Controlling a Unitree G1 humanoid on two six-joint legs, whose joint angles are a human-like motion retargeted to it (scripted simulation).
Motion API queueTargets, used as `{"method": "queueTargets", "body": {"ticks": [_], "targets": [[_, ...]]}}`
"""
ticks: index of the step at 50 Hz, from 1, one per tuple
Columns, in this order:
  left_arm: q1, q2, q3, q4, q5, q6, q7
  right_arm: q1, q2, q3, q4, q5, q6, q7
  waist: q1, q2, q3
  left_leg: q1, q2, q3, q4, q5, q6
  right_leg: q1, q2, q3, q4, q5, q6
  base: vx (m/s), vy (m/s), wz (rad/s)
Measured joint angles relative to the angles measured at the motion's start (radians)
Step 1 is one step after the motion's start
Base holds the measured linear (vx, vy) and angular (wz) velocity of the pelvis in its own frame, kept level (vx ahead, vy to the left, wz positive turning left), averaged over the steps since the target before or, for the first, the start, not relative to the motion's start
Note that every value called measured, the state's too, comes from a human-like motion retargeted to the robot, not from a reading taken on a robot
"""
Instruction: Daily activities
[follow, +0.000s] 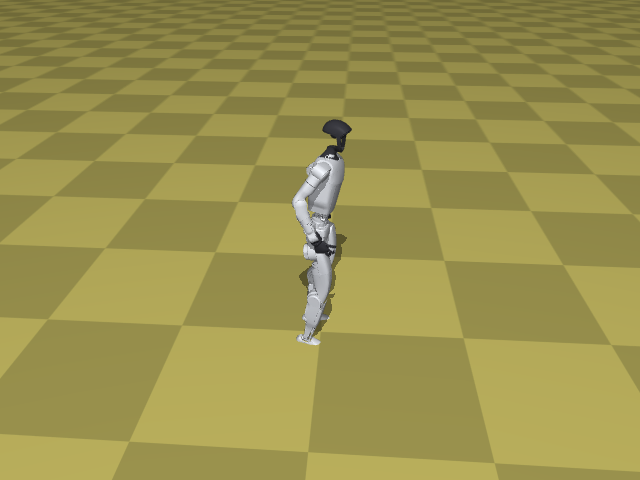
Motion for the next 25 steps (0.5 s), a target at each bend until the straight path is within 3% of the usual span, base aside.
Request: {"method": "queueTargets", "body": {"ticks": [7,12,25], "targets": [[-0.009,0.02,-0.019,-0.011,0.004,-0.013,0.018,0.002,-0.054,0.039,-0.025,-0.079,-0.025,0.036,-0.052,-0.027,-0.03,-0.022,0.02,0.165,0.0,0.006,-0.012,-0.062,0.007,-0.047,-0.026,0.031,0.008,-0.1,-0.06,-1.12],[-0.021,0.012,-0.049,0.04,0.004,-0.024,0.025,0.013,-0.083,0.051,-0.048,-0.123,-0.053,0.044,-0.086,-0.034,-0.059,-0.029,0.039,0.35,0.0,0.014,-0.016,-0.122,-0.029,-0.214,0.022,0.004,-0.034,-0.12,-0.09,-2.04],[-0.049,-0.147,-0.069,0.321,-0.068,0.0,0.035,0.118,-0.067,-0.051,0.007,-0.114,-0.078,0.03,-0.169,0.017,-0.157,0.01,0.008,0.885,-0.006,0.024,0.022,-0.195,-0.306,-0.643,0.25,-0.138,-0.063,-0.11,-0.14,-2.63]]}}
